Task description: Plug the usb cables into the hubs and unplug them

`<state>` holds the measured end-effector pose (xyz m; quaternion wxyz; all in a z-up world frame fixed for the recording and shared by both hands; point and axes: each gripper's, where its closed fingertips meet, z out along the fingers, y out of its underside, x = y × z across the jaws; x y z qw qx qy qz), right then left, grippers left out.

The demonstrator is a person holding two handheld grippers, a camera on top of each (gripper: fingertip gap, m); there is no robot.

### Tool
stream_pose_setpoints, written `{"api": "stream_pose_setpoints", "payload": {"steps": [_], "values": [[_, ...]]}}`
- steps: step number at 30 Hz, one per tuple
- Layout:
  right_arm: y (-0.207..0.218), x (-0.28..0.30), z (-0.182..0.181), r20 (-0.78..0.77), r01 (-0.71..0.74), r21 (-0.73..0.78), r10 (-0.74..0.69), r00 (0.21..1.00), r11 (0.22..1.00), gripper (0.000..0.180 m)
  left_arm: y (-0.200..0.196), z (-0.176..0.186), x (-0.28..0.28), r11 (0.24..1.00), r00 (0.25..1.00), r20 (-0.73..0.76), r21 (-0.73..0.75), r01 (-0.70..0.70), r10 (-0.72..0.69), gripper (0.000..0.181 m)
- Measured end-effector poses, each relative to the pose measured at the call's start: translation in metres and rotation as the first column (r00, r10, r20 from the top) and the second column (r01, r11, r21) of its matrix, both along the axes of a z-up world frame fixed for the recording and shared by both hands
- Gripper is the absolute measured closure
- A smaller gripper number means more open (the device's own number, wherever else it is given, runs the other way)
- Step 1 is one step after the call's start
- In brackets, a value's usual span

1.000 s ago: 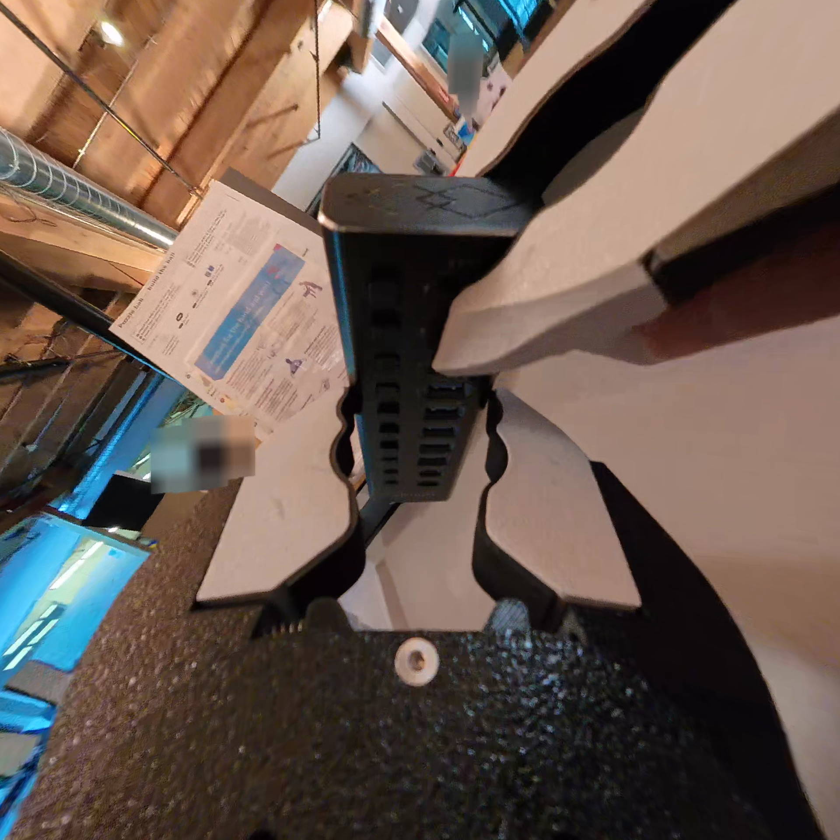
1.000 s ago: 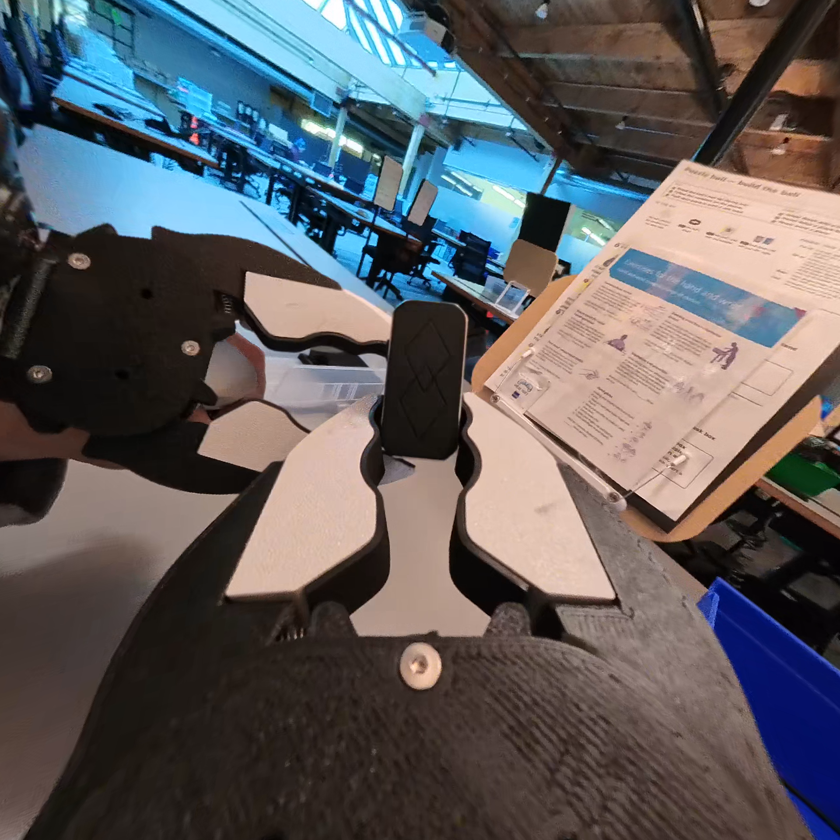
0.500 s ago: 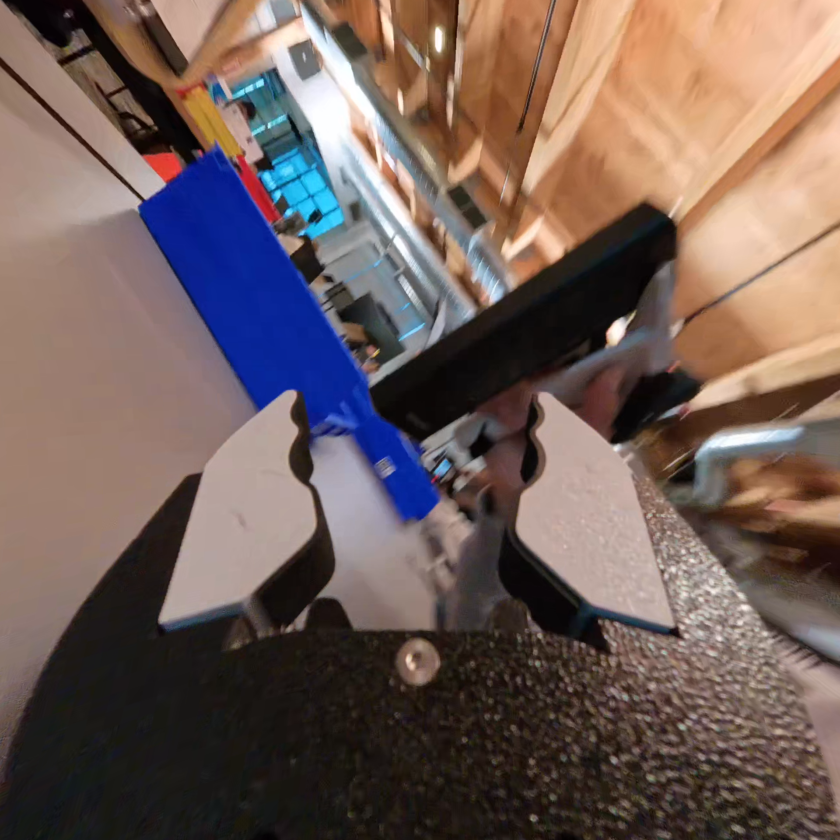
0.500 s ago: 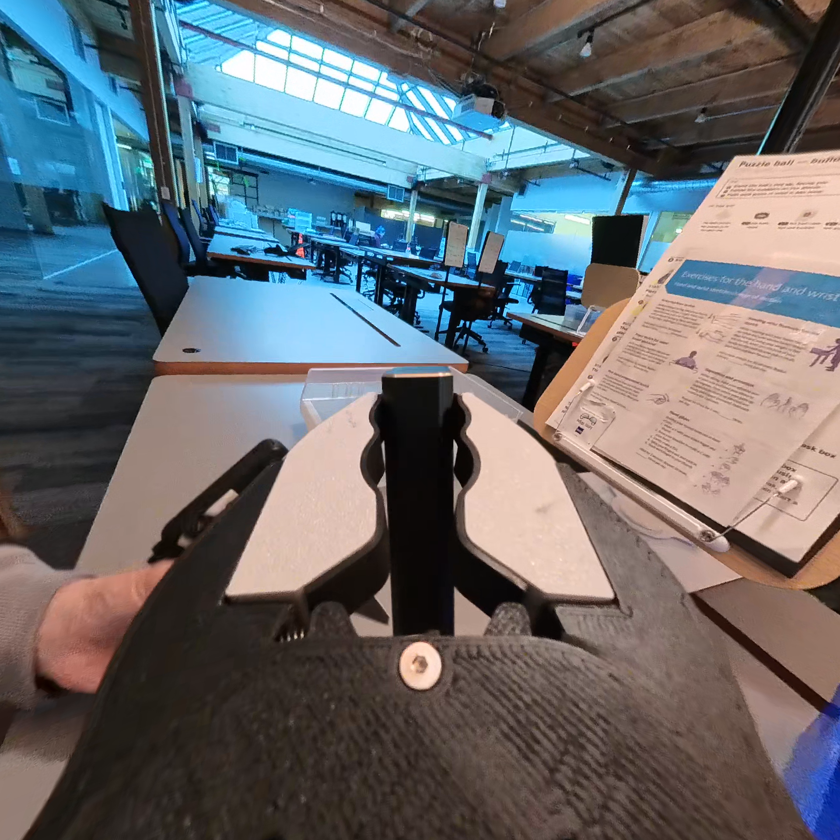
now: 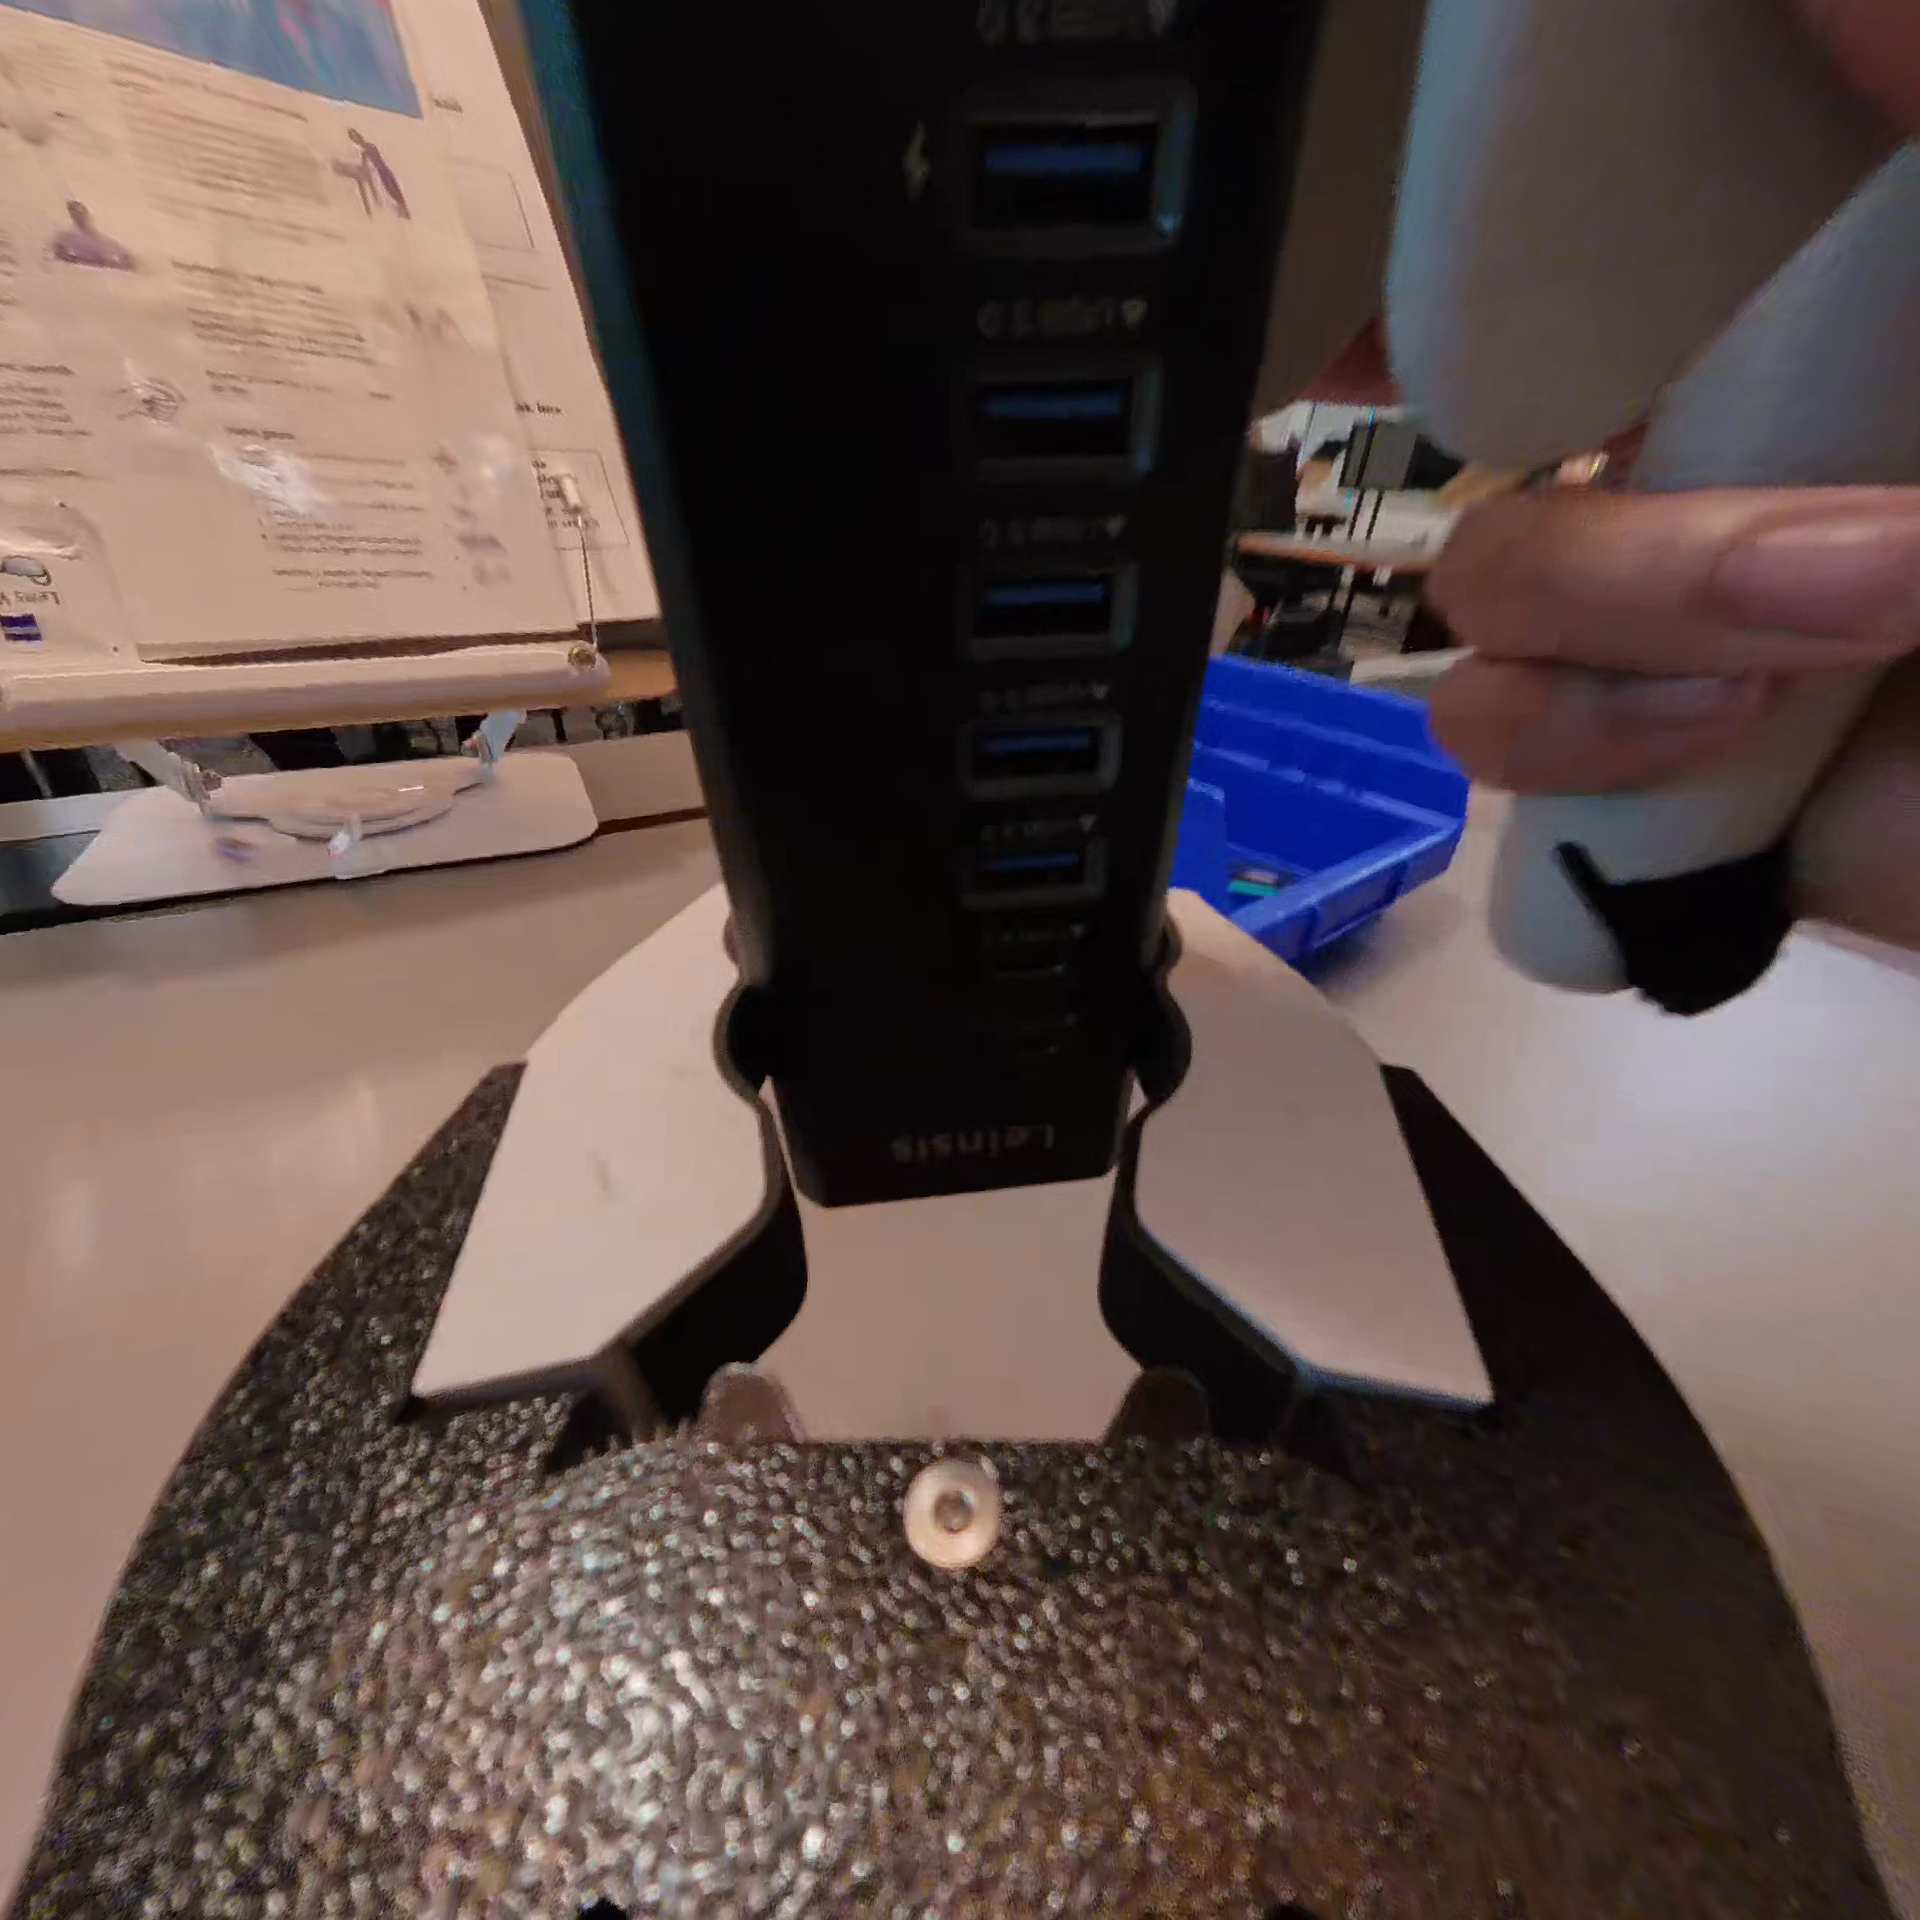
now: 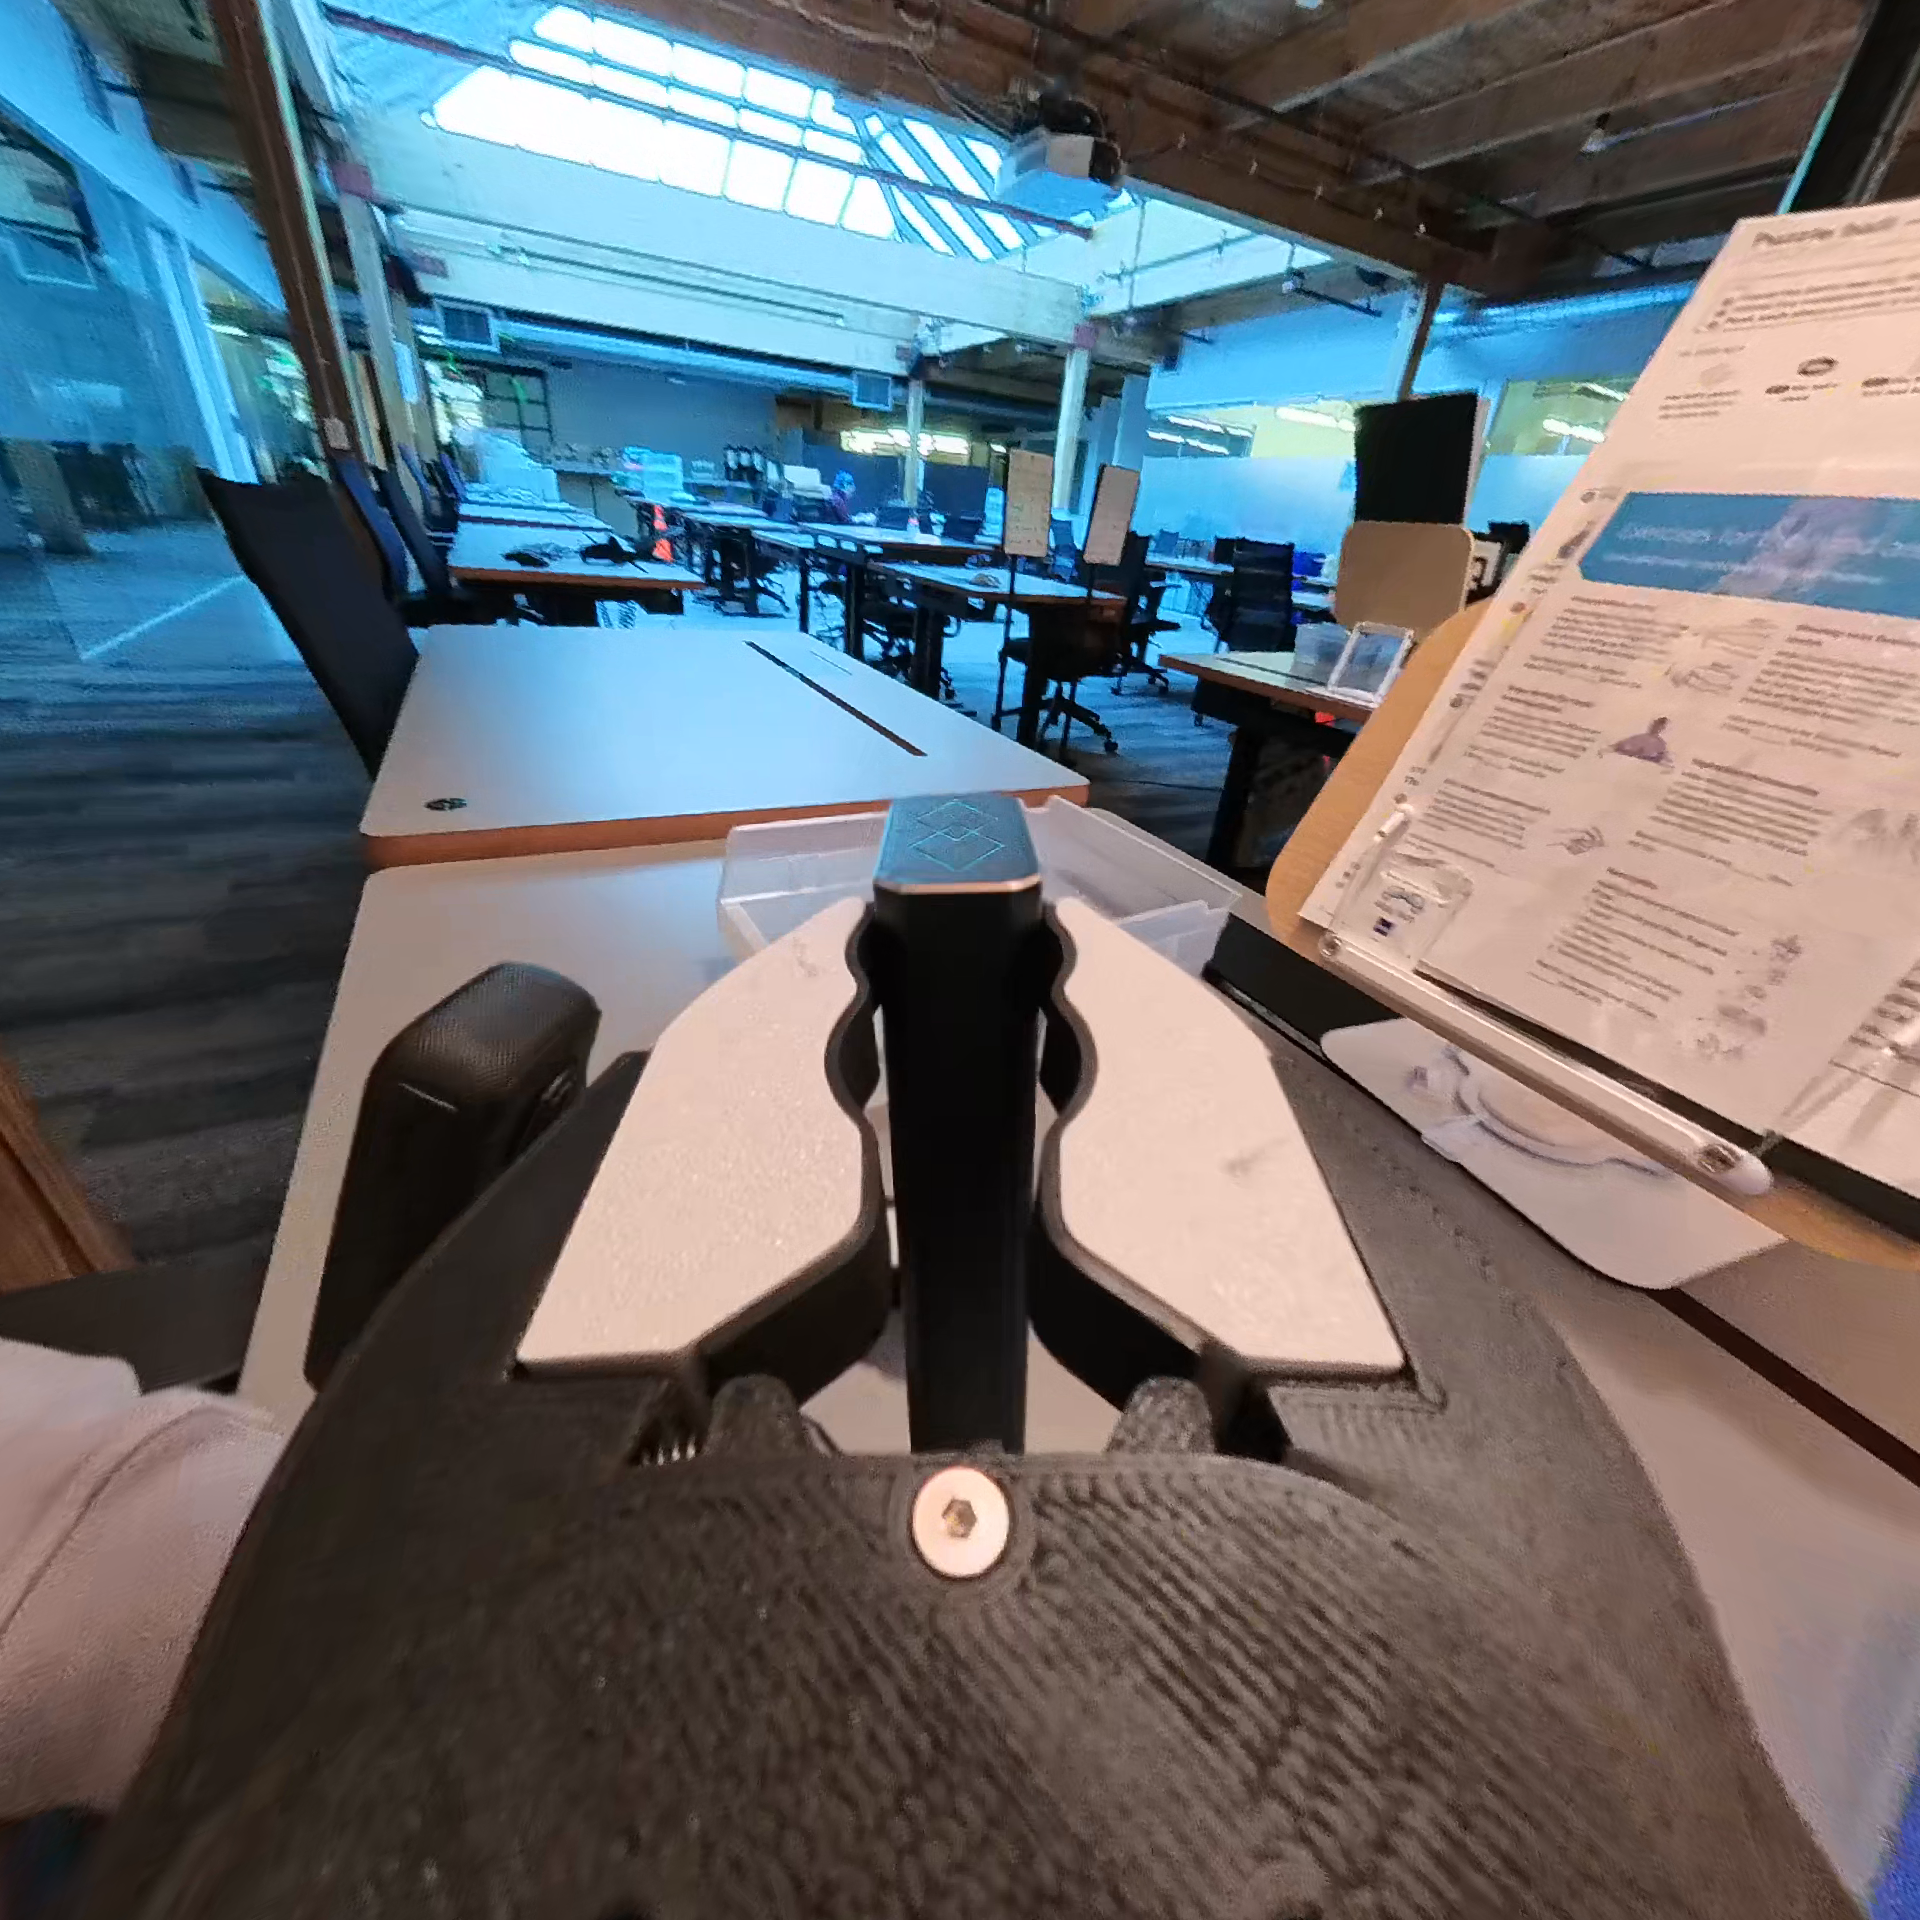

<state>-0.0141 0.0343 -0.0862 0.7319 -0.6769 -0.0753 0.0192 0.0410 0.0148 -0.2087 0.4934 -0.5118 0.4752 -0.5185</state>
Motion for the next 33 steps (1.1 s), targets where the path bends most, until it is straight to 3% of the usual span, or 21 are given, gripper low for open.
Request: {"api": "stream_pose_setpoints", "payload": {"steps": [3, 6, 9, 12, 14, 17, 21, 26, 28, 30, 33], "values": [[-0.009, 0.002, -0.003, -0.020, -0.042, -0.004, 0.041, 0.999, 0.999, 0.152, 0.022, -0.003, -0.004, 0.977, 0.994, -0.050, 0.196, -0.081, 0.093, 0.111], [-0.019, 0.008, -0.003, -0.014, -0.037, 0.008, 0.037, 0.999, 0.999, 0.150, 0.045, 0.006, -0.011, 0.896, 0.981, -0.052, 0.418, -0.150, 0.188, 0.111], [-0.031, 0.016, -0.015, 0.074, -0.018, -0.085, 0.025, 0.997, 0.996, 0.122, 0.072, 0.021, -0.019, 0.767, 0.961, -0.040, 0.612, -0.193, 0.274, 0.111], [-0.050, 0.026, -0.024, 0.167, 0.011, -0.230, 0.028, 0.986, 0.973, 0.092, 0.095, 0.036, -0.029, 0.500, 0.938, -0.004, 0.847, -0.181, 0.345, 0.112], [-0.059, 0.022, -0.034, 0.121, -0.067, -0.380, 0.122, 0.985, 0.923, 0.081, 0.101, 0.047, -0.035, 0.262, 0.929, 0.044, 0.954, -0.148, 0.366, 0.111], [-0.057, 0.010, -0.042, -0.103, -0.271, -0.480, 0.254, 0.962, 0.835, 0.071, 0.099, 0.056, -0.037, -0.025, 0.933, 0.093, 0.996, -0.089, 0.348, 0.111], [-0.050, -0.009, -0.062, -0.541, -0.625, -0.484, 0.352, 0.764, 0.612, 0.078, 0.084, 0.066, -0.036, -0.309, 0.949, 0.180, 0.946, -0.095, 0.259, 0.111], [-0.047, -0.041, -0.093, -0.814, -0.873, -0.336, 0.358, 0.458, 0.354, 0.076, 0.068, 0.074, -0.036, -0.411, 0.958, 0.243, 0.897, -0.162, 0.154, 0.113], [-0.056, -0.064, -0.095, -0.857, -0.941, -0.247, 0.402, 0.323, 0.229, 0.087, 0.066, 0.076, -0.035, -0.404, 0.957, 0.253, 0.897, -0.177, 0.142, 0.112], [-0.052, -0.073, -0.106, -0.814, -0.931, -0.283, 0.456, 0.361, 0.232, 0.101, 0.068, 0.075, -0.035, -0.400, 0.957, 0.255, 0.898, -0.181, 0.141, 0.113], [-0.041, -0.076, -0.116, -0.790, -0.914, -0.288, 0.468, 0.396, 0.287, 0.102, 0.075, 0.073, -0.035, -0.437, 0.950, 0.275, 0.880, -0.187, 0.147, 0.113]]}}
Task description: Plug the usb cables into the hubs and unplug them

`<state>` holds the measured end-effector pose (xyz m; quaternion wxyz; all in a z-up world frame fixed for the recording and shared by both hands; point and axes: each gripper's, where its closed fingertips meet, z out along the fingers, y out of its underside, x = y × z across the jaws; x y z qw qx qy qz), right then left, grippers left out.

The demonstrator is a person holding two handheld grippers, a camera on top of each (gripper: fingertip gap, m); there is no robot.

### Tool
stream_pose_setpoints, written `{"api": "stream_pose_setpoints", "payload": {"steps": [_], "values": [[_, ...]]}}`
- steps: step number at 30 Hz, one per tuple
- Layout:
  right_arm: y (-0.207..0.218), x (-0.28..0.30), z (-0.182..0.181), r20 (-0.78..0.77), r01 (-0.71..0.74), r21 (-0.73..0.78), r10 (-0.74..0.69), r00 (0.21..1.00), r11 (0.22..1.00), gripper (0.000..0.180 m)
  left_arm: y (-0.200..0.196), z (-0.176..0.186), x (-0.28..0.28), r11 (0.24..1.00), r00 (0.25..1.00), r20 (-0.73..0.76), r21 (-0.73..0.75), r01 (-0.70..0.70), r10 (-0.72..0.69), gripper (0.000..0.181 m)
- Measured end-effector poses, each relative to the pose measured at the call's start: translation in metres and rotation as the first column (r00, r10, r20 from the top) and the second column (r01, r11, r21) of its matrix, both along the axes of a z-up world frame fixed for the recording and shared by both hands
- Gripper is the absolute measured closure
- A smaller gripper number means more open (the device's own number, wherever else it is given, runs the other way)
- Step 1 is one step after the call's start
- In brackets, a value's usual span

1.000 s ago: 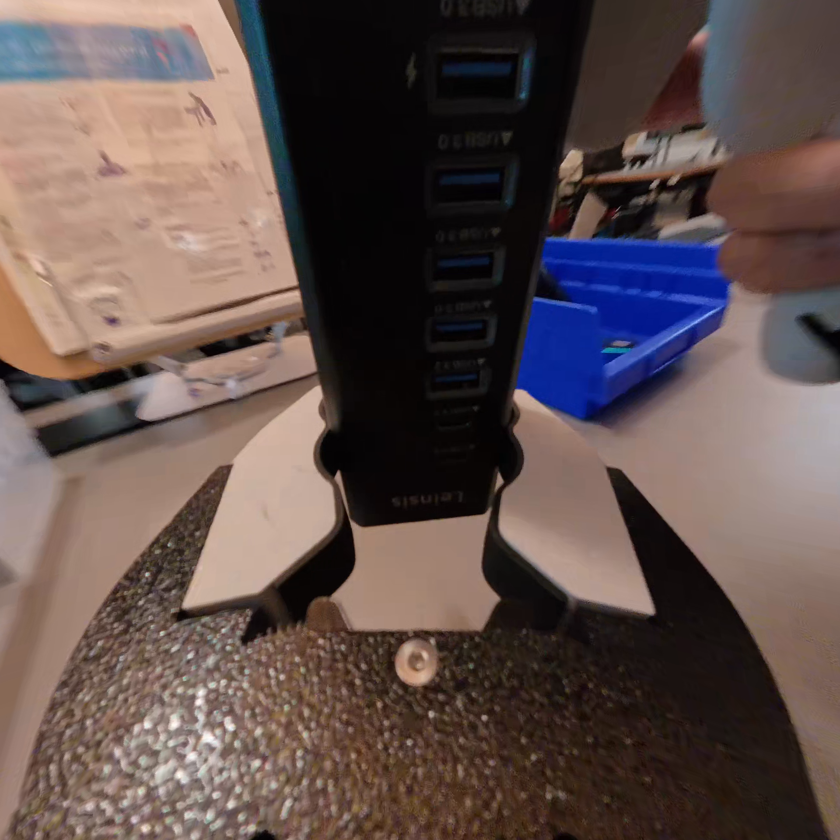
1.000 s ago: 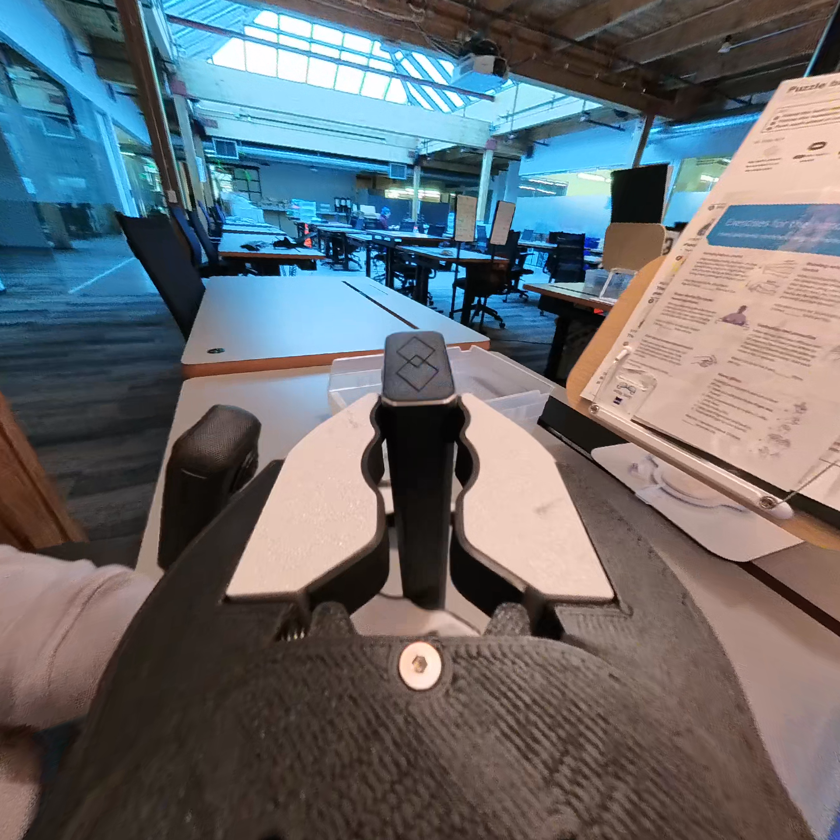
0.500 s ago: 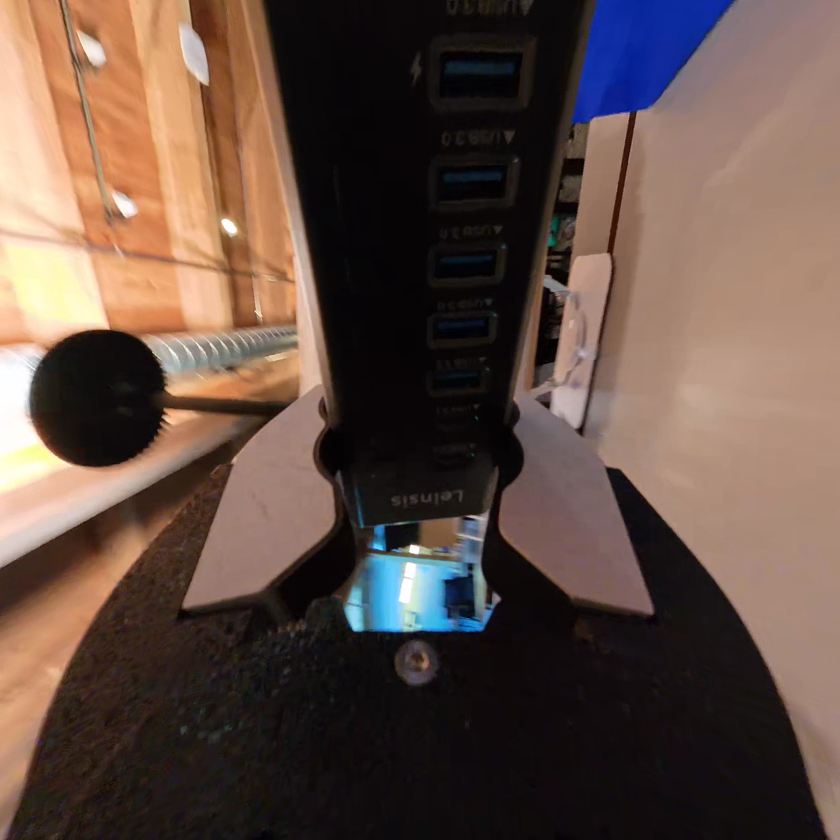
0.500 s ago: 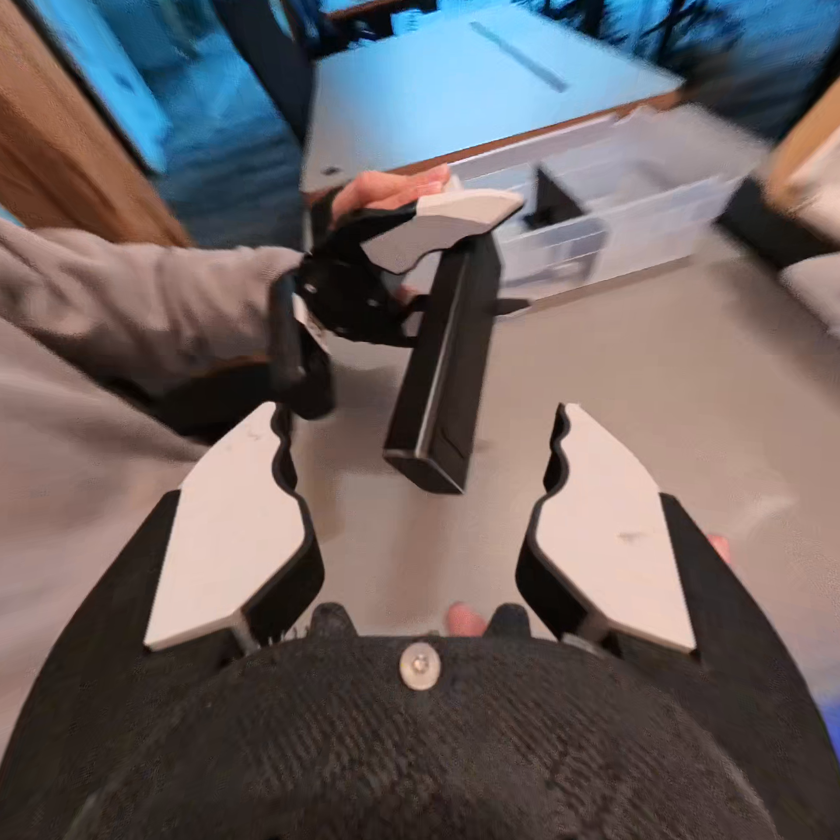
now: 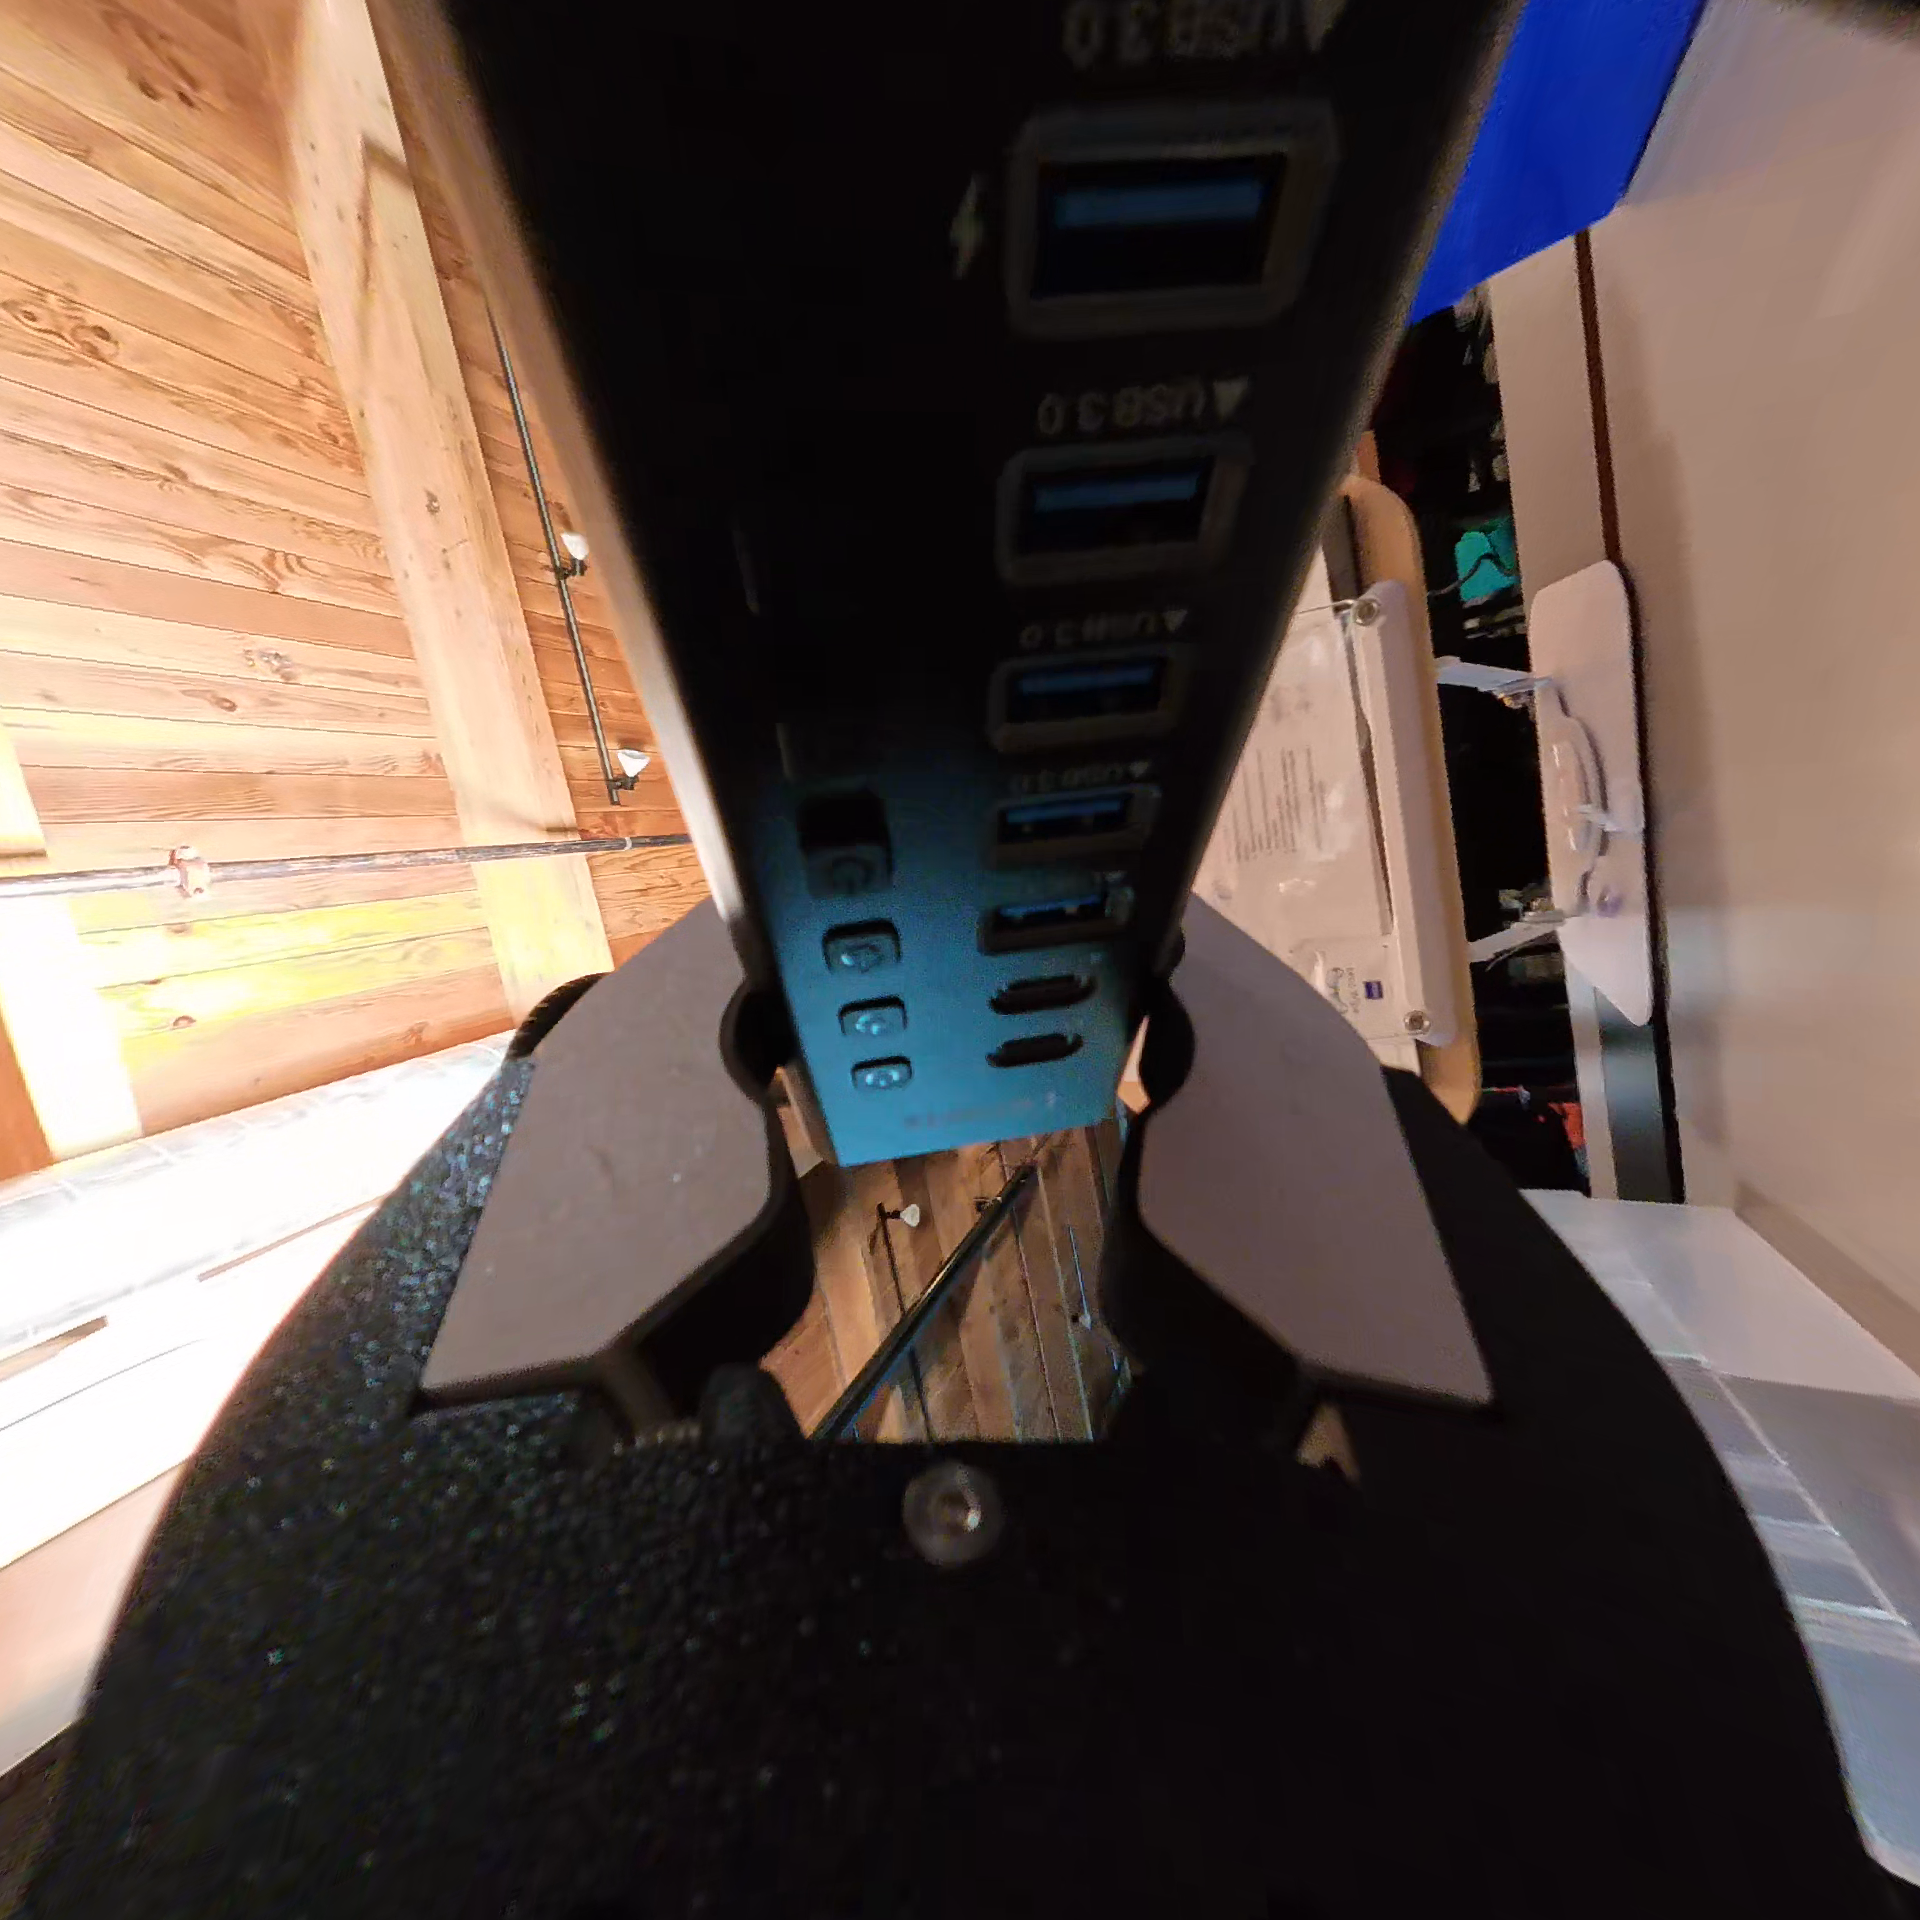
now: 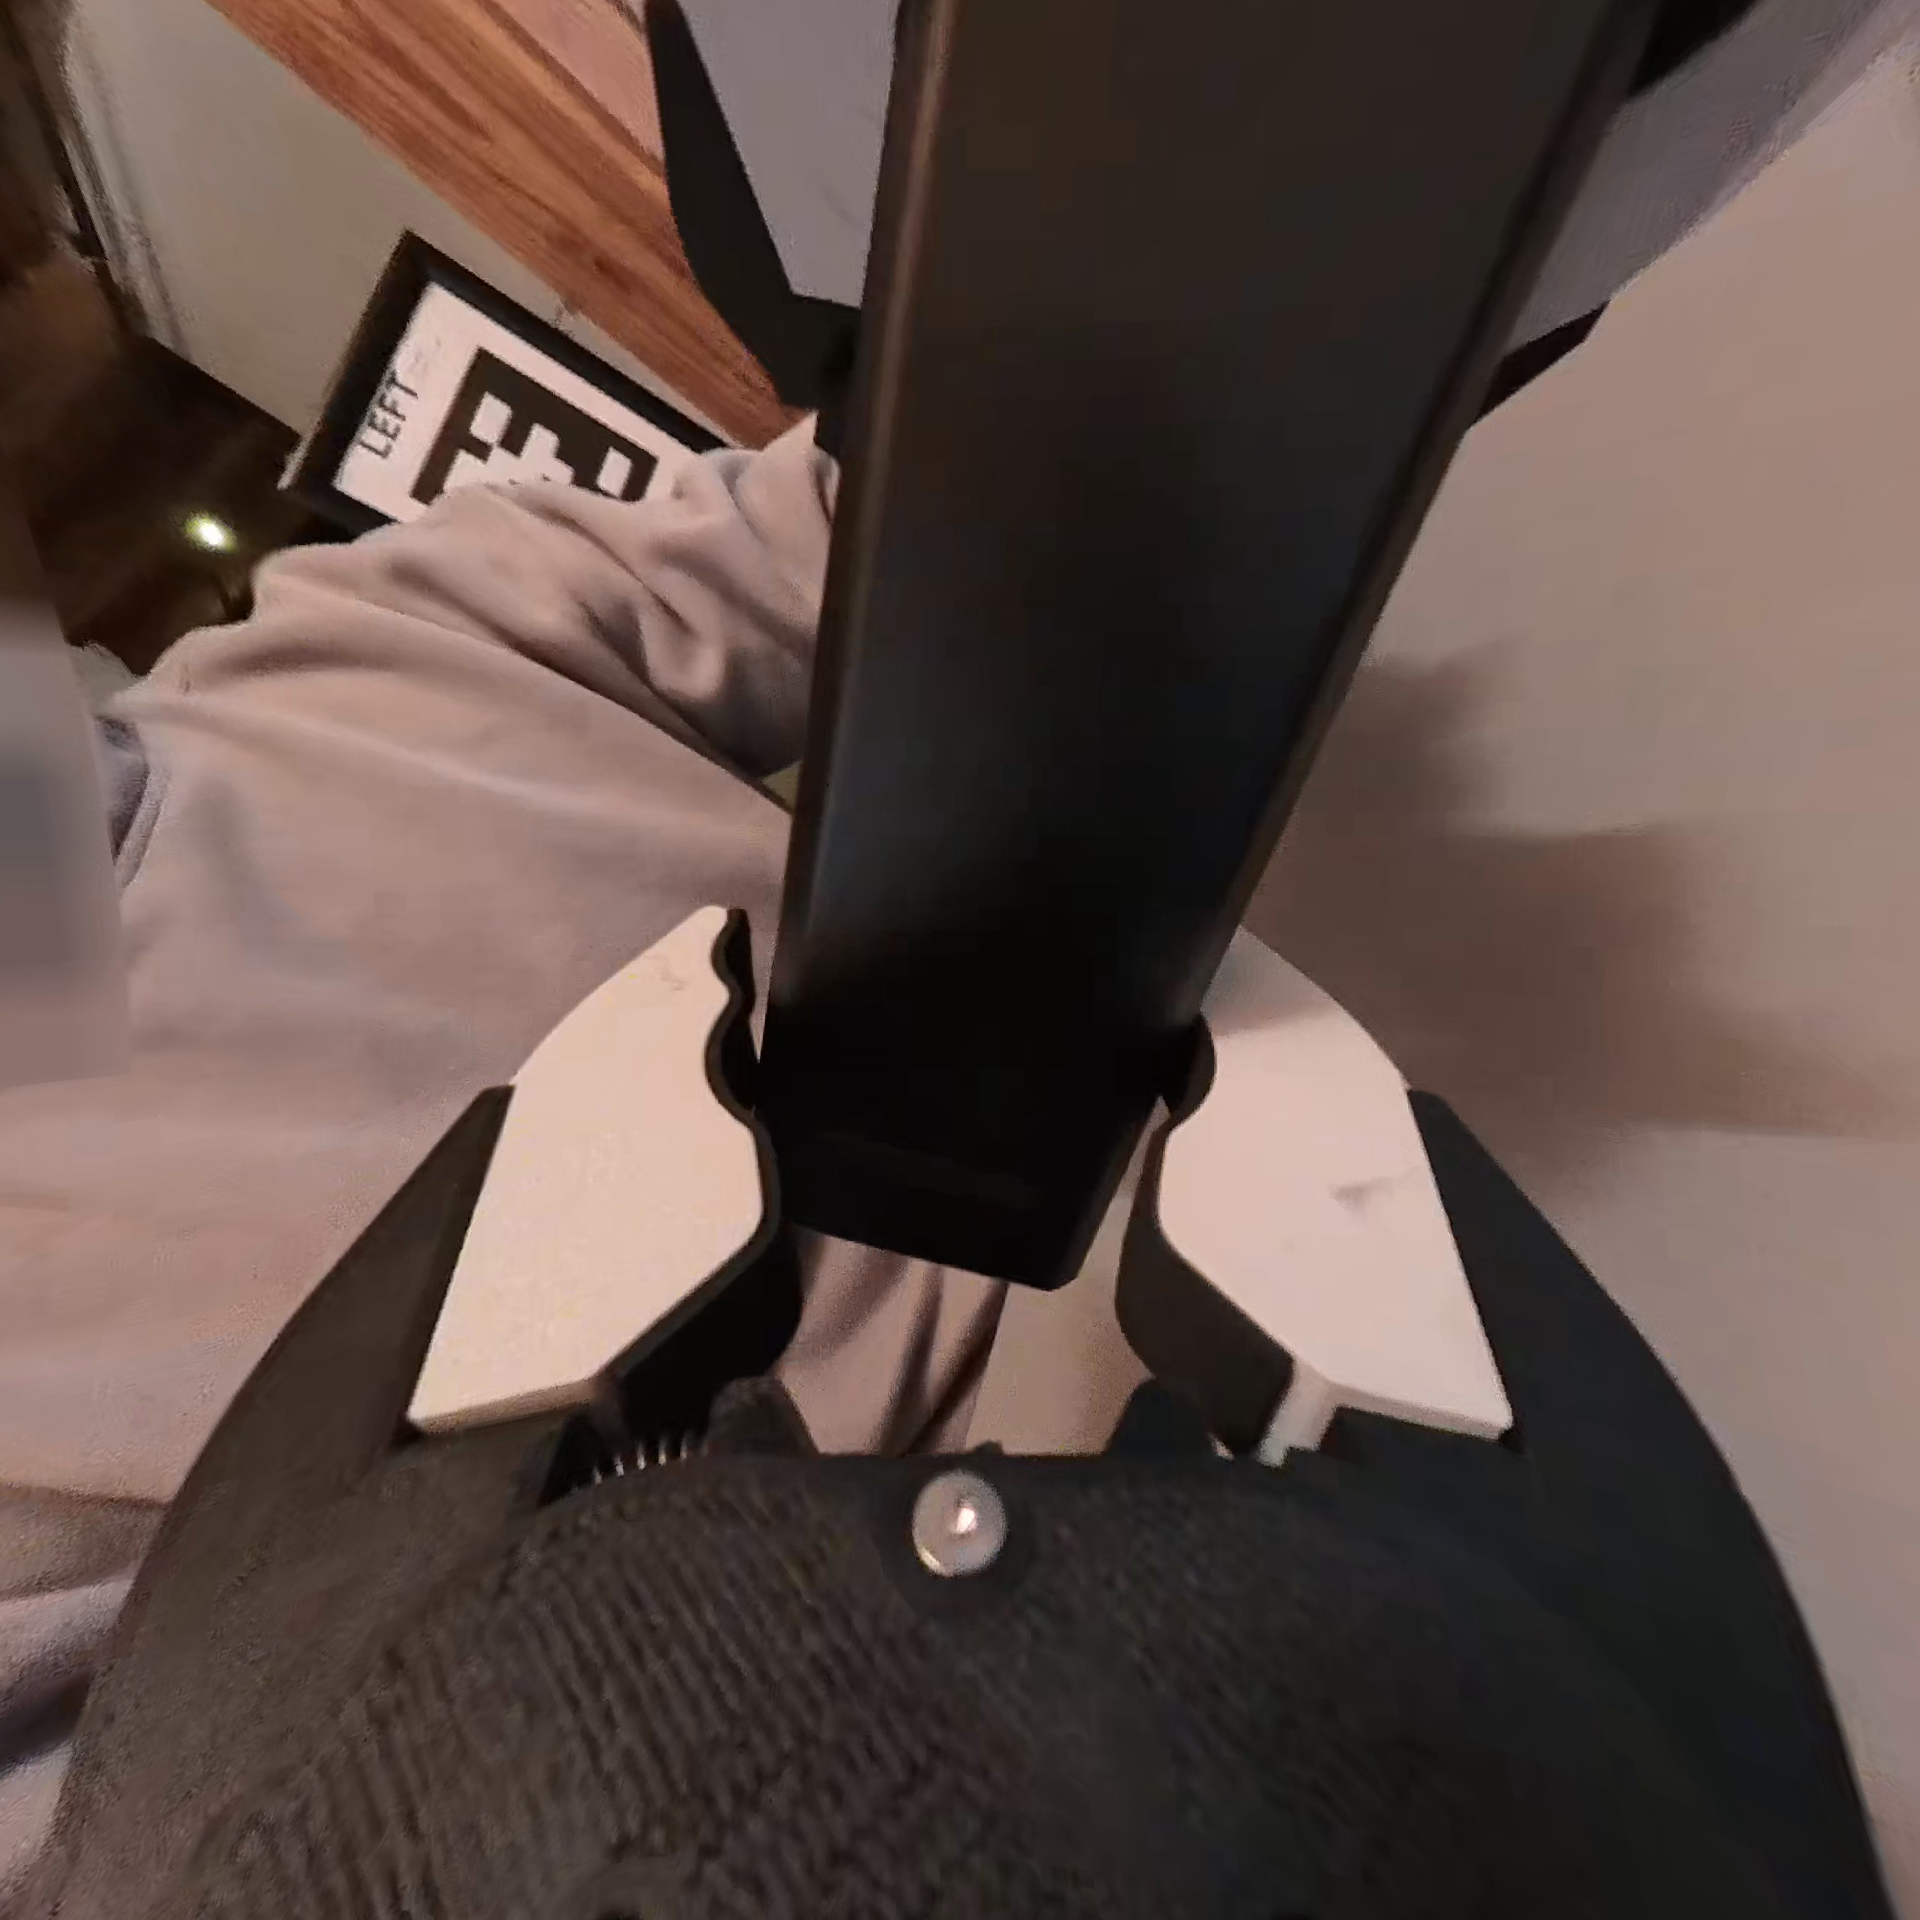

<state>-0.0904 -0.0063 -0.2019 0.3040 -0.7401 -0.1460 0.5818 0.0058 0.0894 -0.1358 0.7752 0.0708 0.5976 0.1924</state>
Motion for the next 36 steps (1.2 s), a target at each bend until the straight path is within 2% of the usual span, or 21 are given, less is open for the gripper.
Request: {"api": "stream_pose_setpoints", "payload": {"steps": [2, 7, 9, 11, 12, 13, 14, 15, 16, 17, 18, 19, 20, 23, 24, 25, 29, 31, 32, 34, 36], "values": [[0.005, 0.000, -0.002, -0.023, 0.018, -0.017, -0.019, 1.000, 1.000, 0.103, 0.005, -0.003, 0.000, 1.000, 1.000, -0.006, 0.001, -0.006, 0.007, 0.113], [0.014, 0.001, -0.011, 0.062, 0.083, 0.090, -0.088, 0.994, 0.993, 0.105, 0.006, 0.003, -0.002, 1.000, 0.999, 0.040, -0.002, 0.001, -0.001, 0.111], [0.012, 0.005, -0.005, 0.056, 0.106, 0.150, -0.115, 0.992, 0.983, 0.105, 0.013, 0.014, -0.005, 0.993, 0.999, 0.044, -0.115, 0.006, -0.001, 0.100], [0.015, 0.014, 0.002, 0.071, 0.182, 0.221, -0.202, 0.977, 0.958, 0.105, 0.031, 0.022, -0.011, 0.942, 1.000, 0.019, -0.335, 0.008, -0.001, 0.092], [0.015, 0.020, 0.008, 0.070, 0.221, 0.267, -0.248, 0.966, 0.938, 0.105, 0.042, 0.023, -0.015, 0.867, 1.000, 0.009, -0.498, 0.016, -0.013, 0.088], [0.015, 0.026, 0.014, 0.063, 0.255, 0.316, -0.288, 0.955, 0.914, 0.106, 0.046, 0.021, -0.019, 0.744, 0.999, 0.000, -0.667, 0.041, -0.055, 0.085], [0.013, 0.029, 0.022, 0.040, 0.282, 0.366, -0.318, 0.947, 0.887, 0.106, 0.047, 0.016, -0.023, 0.586, 0.994, 0.000, -0.808, 0.065, -0.110, 0.083], [0.011, 0.031, 0.031, 0.007, 0.305, 0.395, -0.335, 0.942, 0.866, 0.106, 0.046, 0.008, -0.026, 0.384, 0.986, 0.008, -0.920, 0.073, -0.168, 0.080], [0.009, 0.031, 0.036, -0.012, 0.321, 0.416, -0.348, 0.938, 0.851, 0.107, 0.040, -0.003, -0.028, 0.139, 0.972, 0.040, -0.988, 0.073, -0.232, 0.078], [0.010, 0.033, 0.036, 0.003, 0.339, 0.432, -0.377, 0.926, 0.836, 0.107, 0.032, -0.013, -0.030, -0.091, 0.947, 0.083, -0.994, 0.058, -0.310, 0.082], [0.012, 0.036, 0.035, 0.012, 0.365, 0.444, -0.413, 0.911, 0.818, 0.107, 0.025, -0.023, -0.033, -0.268, 0.922, 0.124, -0.963, 0.023, -0.366, 0.092], [0.012, 0.038, 0.036, -0.007, 0.381, 0.439, -0.421, 0.907, 0.814, 0.106, 0.019, -0.033, -0.036, -0.385, 0.896, 0.159, -0.923, -0.014, -0.414, 0.100], [0.010, 0.041, 0.038, -0.048, 0.390, 0.428, -0.410, 0.911, 0.815, 0.106, 0.011, -0.042, -0.039, -0.462, 0.862, 0.192, -0.885, -0.053, -0.469, 0.102], [0.010, 0.049, 0.041, -0.106, 0.437, 0.425, -0.435, 0.894, 0.793, 0.106, -0.014, -0.056, -0.051, -0.593, 0.765, 0.305, -0.796, -0.123, -0.568, 0.100], [0.010, 0.049, 0.041, -0.108, 0.436, 0.437, -0.435, 0.894, 0.787, 0.107, -0.018, -0.056, -0.051, -0.630, 0.754, 0.341, -0.767, -0.121, -0.561, 0.096], [0.010, 0.047, 0.040, -0.103, 0.436, 0.438, -0.438, 0.893, 0.787, 0.106, -0.023, -0.054, -0.051, -0.665, 0.735, 0.387, -0.738, -0.115, -0.557, 0.088], [0.013, 0.033, 0.029, -0.050, 0.397, 0.471, -0.426, 0.903, 0.788, 0.107, -0.034, -0.018, -0.052, -0.788, 0.624, 0.596, -0.613, -0.053, -0.506, 0.088], [0.013, 0.028, 0.025, -0.062, 0.393, 0.468, -0.415, 0.908, 0.792, 0.107, -0.037, -0.003, -0.053, -0.819, 0.572, 0.658, -0.572, -0.042, -0.489, 0.095], [0.013, 0.027, 0.025, -0.076, 0.398, 0.476, -0.414, 0.907, 0.784, 0.107, -0.042, 0.002, -0.057, -0.818, 0.522, 0.683, -0.573, -0.049, -0.510, 0.118], [0.010, 0.025, 0.024, -0.073, 0.388, 0.501, -0.409, 0.910, 0.774, 0.107, -0.044, 0.007, -0.057, -0.817, 0.499, 0.699, -0.576, -0.032, -0.512, 0.119], [0.008, 0.023, 0.019, -0.017, 0.348, 0.538, -0.404, 0.915, 0.768, 0.107, -0.050, 0.009, -0.059, -0.784, 0.487, 0.675, -0.620, -0.033, -0.554, 0.119]]}}
